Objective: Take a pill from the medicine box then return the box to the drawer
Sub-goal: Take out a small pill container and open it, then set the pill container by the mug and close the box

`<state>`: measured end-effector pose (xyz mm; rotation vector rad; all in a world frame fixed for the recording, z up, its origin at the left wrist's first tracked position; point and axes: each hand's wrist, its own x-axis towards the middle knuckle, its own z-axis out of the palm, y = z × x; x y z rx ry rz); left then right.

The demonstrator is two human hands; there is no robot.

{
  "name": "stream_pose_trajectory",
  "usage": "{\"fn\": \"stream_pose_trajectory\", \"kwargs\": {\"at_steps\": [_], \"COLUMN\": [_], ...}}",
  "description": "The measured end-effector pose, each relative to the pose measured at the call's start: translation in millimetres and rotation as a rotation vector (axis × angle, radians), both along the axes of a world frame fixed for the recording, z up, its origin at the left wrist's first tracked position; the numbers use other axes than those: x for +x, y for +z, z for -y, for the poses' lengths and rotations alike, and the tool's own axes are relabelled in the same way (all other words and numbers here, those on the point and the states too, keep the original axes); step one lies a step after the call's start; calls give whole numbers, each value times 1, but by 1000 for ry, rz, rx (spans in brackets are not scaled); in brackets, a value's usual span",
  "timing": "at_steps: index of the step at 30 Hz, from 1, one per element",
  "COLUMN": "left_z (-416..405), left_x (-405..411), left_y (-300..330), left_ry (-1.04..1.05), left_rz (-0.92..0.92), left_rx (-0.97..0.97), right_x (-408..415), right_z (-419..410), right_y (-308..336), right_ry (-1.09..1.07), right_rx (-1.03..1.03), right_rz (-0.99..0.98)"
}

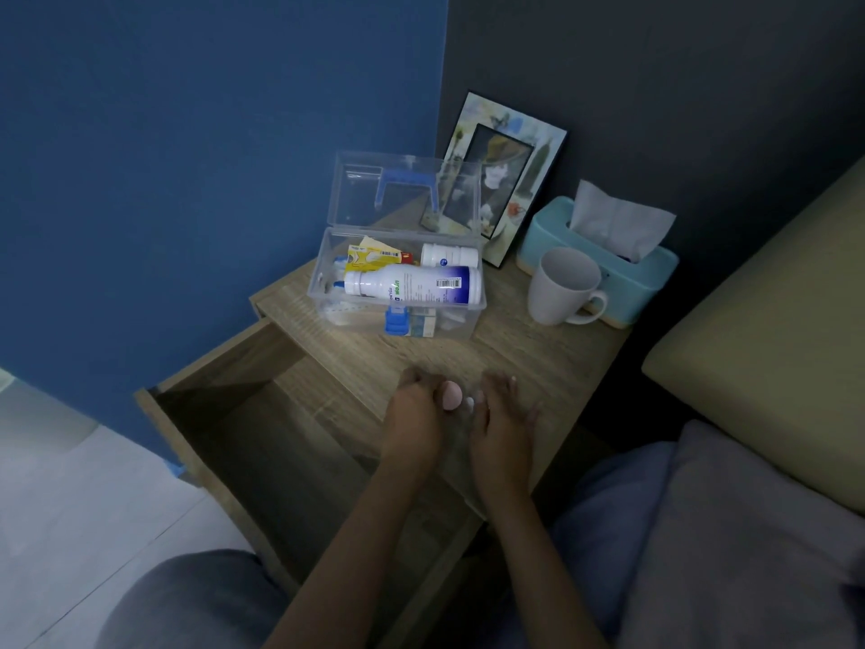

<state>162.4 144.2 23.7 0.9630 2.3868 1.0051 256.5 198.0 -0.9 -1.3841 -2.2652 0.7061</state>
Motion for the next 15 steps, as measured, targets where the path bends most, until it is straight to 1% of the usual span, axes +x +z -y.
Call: {"fn": "stream_pose_trajectory", "kwargs": {"at_steps": [6, 12, 15], "left_z": [1, 1, 3], "left_x": [1, -1, -1], "left_y": [1, -4, -5], "left_ry": [-7, -46, -51], "left_rz": [-36, -94, -110], "left_rx": [-25, -49, -26], "right_x": [5, 15, 15], "right_z": [0, 2, 2], "right_y": [-3, -4, -2], "right_ry": [-1, -1, 6], "right_rx": [55, 55, 49], "right_rz": [49, 42, 26]}}
